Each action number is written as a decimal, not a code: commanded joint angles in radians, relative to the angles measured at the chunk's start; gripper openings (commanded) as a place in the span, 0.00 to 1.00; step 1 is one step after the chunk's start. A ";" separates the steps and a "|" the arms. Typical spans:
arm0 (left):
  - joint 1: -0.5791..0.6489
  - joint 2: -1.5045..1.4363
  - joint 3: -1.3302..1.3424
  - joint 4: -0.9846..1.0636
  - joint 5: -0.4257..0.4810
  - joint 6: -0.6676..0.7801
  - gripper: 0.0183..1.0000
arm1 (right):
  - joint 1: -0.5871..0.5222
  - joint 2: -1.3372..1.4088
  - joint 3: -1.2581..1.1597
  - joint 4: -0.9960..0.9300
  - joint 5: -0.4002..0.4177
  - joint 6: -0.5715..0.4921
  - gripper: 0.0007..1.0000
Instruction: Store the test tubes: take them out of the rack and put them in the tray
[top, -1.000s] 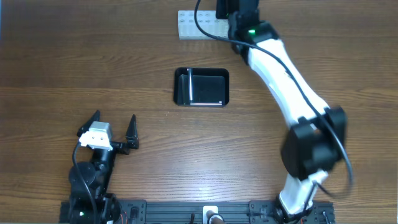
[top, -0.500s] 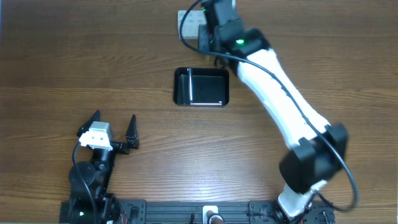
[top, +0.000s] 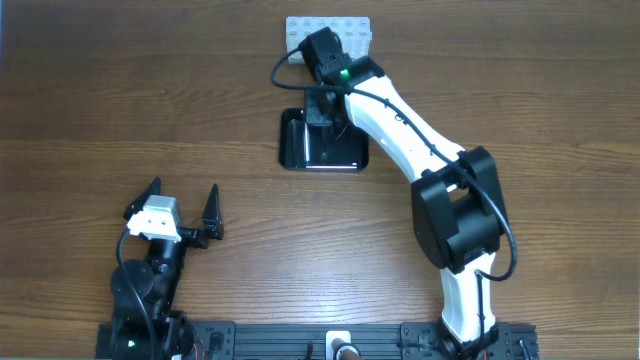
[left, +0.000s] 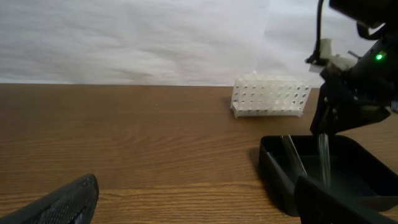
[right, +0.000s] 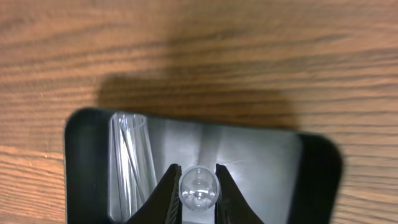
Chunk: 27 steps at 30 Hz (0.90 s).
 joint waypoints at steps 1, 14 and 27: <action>0.005 -0.007 -0.004 -0.004 -0.001 0.011 1.00 | 0.026 0.038 0.001 -0.013 -0.035 0.011 0.18; 0.005 -0.007 -0.004 -0.004 -0.001 0.011 1.00 | -0.003 -0.172 -0.001 -0.003 0.169 -0.018 0.55; 0.005 -0.007 -0.004 -0.004 -0.001 0.011 1.00 | -0.272 -0.883 -0.620 0.498 0.200 -0.253 0.71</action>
